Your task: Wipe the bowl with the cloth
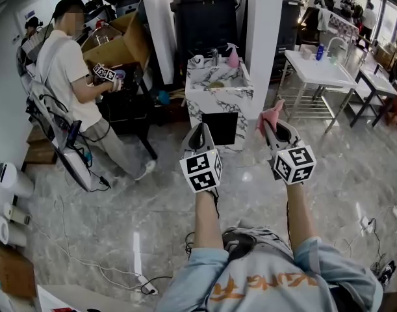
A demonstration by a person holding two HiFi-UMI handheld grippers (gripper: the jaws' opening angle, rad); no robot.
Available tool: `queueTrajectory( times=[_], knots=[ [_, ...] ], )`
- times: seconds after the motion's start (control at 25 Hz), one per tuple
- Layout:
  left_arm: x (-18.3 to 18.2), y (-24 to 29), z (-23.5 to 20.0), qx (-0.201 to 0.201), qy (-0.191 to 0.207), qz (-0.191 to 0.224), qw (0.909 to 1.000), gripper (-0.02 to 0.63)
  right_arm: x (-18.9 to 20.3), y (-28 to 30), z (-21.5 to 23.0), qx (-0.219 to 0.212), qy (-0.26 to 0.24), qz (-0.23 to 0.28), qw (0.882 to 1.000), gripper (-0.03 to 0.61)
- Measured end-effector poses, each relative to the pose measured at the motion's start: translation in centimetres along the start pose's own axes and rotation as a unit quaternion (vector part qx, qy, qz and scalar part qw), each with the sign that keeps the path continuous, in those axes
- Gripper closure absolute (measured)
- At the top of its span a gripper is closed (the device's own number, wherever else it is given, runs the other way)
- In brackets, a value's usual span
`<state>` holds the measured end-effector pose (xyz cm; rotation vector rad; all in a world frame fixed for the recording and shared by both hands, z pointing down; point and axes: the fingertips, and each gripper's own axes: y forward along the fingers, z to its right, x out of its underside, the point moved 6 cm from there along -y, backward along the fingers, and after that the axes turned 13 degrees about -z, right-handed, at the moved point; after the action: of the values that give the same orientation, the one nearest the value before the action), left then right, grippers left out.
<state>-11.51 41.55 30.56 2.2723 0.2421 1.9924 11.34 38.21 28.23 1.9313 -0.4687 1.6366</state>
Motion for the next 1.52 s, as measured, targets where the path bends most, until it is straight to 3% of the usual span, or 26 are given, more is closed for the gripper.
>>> queueTrajectory(
  times=[0.44,0.88,1.16,1.52],
  knots=[
    [-0.2,3.4,-0.5,0.003,-0.01,0.0,0.9999,0.591,-0.3,3.0,1.9,-0.003,-0.007,-0.005,1.0,0.529],
    [0.1,10.6,-4.9,0.005,-0.037,0.012,0.9992,0.591,0.4,15.0,3.8,-0.064,-0.005,-0.015,0.998,0.529],
    [2.6,17.7,-7.6,-0.027,-0.047,-0.039,0.9978,0.591,3.6,23.0,6.7,-0.079,0.037,-0.052,0.995,0.529],
    [5.6,31.2,-7.0,-0.015,-0.028,-0.128,0.9913,0.591,9.3,32.7,15.1,-0.05,0.106,-0.113,0.987,0.529]
  ],
)
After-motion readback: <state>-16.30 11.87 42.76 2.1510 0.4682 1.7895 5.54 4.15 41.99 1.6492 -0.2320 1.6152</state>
